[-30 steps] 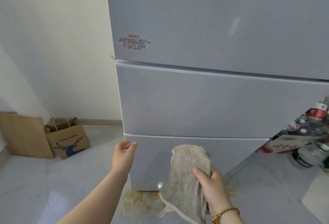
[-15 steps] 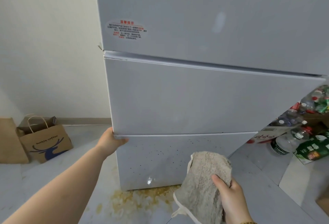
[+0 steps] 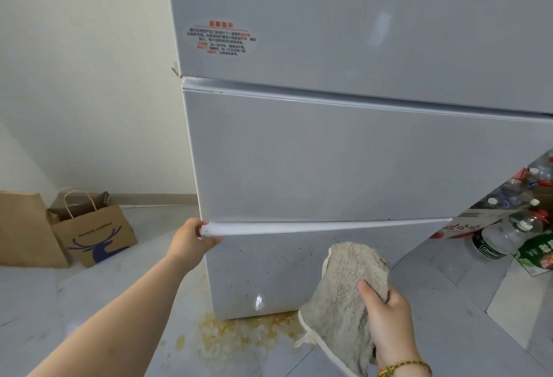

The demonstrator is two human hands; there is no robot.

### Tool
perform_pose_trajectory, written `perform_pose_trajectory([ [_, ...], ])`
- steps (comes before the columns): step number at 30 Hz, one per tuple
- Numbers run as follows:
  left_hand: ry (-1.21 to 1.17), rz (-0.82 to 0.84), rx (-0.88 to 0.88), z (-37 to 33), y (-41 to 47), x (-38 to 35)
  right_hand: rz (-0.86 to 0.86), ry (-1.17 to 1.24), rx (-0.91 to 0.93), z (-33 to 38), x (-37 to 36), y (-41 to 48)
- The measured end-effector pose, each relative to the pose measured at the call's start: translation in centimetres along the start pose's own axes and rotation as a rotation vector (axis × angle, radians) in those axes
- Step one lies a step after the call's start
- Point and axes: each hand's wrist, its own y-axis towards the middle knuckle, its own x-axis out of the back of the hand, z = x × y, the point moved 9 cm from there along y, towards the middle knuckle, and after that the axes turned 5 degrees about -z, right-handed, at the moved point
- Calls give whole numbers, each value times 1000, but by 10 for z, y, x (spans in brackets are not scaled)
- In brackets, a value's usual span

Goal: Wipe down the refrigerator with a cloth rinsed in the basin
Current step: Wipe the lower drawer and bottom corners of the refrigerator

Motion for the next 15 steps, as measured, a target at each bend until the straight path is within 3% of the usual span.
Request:
perform_pose_trajectory([
  [4,-29,-16,-13,18,-33,-1,-13,-21,77,19,-18,0],
  [7,-104,-43,14,29,-48,-2,-80,-136,260,33,-29,-10],
  [9,-110,-39,16,30,-55,-5,-66,-329,426,40,-49,-19],
  [12,18,16,-12,35,-70,-11,104,-756,671,37,-102,-37],
  [13,75,-1,-67,32,-76,-9,123,-859,796,36,-117,-45],
  [15,304,-90,-364,13,-92,-9,173,-1026,948,20,-144,-56],
])
